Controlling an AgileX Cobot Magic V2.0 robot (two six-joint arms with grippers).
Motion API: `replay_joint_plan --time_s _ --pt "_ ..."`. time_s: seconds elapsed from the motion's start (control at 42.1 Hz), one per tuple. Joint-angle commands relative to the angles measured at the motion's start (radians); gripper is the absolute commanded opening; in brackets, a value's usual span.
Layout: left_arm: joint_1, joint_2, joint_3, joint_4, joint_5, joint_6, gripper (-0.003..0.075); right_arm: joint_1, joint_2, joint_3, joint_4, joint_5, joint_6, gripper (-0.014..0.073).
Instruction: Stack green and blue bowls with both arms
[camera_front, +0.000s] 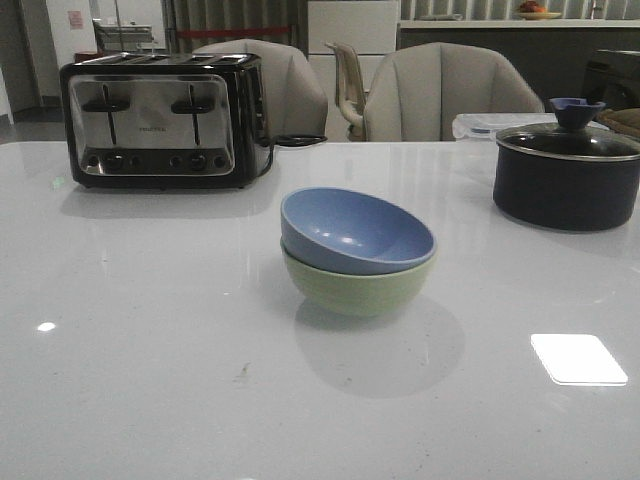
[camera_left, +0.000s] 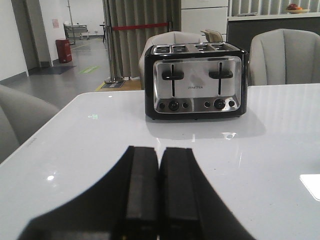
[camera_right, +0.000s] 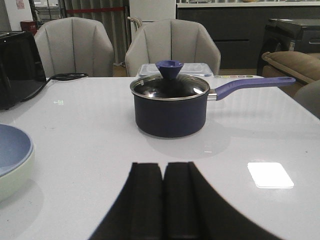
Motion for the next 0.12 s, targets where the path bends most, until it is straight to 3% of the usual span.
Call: replay_joint_plan --time_s 0.0,0.095 --pt "0.002 -0.021 0.023 -0.009 -0.090 0.000 0.0101 -0.008 -0.021 0.000 0.001 -0.084 -0.012 0.0034" --pt "0.002 -0.021 0.023 -0.009 -0.090 0.000 0.0101 -0.008 -0.021 0.000 0.001 -0.084 -0.012 0.0034"
